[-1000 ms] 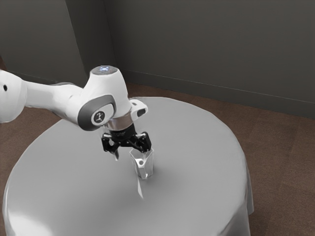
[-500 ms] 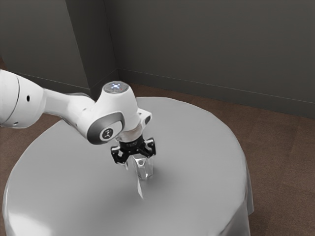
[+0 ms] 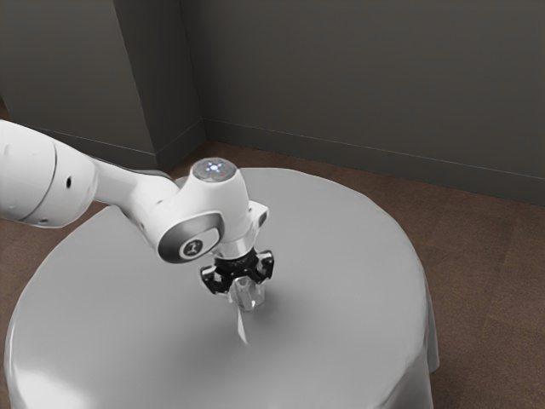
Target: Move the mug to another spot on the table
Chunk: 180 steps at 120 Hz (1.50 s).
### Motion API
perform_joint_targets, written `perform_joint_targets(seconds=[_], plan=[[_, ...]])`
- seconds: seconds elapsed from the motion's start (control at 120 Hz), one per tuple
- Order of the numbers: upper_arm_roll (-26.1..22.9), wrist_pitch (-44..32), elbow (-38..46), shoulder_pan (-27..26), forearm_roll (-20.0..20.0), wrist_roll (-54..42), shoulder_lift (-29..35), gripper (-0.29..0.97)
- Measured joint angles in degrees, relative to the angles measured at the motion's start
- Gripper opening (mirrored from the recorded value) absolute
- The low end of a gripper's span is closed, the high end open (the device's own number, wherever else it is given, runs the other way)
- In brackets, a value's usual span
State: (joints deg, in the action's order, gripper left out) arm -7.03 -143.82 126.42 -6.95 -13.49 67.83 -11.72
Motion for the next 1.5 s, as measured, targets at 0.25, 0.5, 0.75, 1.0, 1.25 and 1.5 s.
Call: perform_joint_targets(seconds=[0.25, 0.5, 0.75, 1.0, 1.25, 1.5], plan=[[0.0, 0.0, 0.0, -0.1, -1.0, 2.9, -0.4, 0.07], [0.0, 2.7, -1.1, -0.3, -9.2, 5.1, 1.9, 0.06], [0.1, 7.7, -1.6, -0.3, -18.3, 7.8, 4.2, 0.05], [0.6, 10.0, -4.6, 2.1, -25.1, 10.5, 3.3, 0.06], [1.0, 10.3, -7.2, 3.7, -28.6, 13.8, 0.9, 0.08], [2.5, 5.8, -8.3, 4.4, -30.6, 18.0, -2.3, 0.07]])
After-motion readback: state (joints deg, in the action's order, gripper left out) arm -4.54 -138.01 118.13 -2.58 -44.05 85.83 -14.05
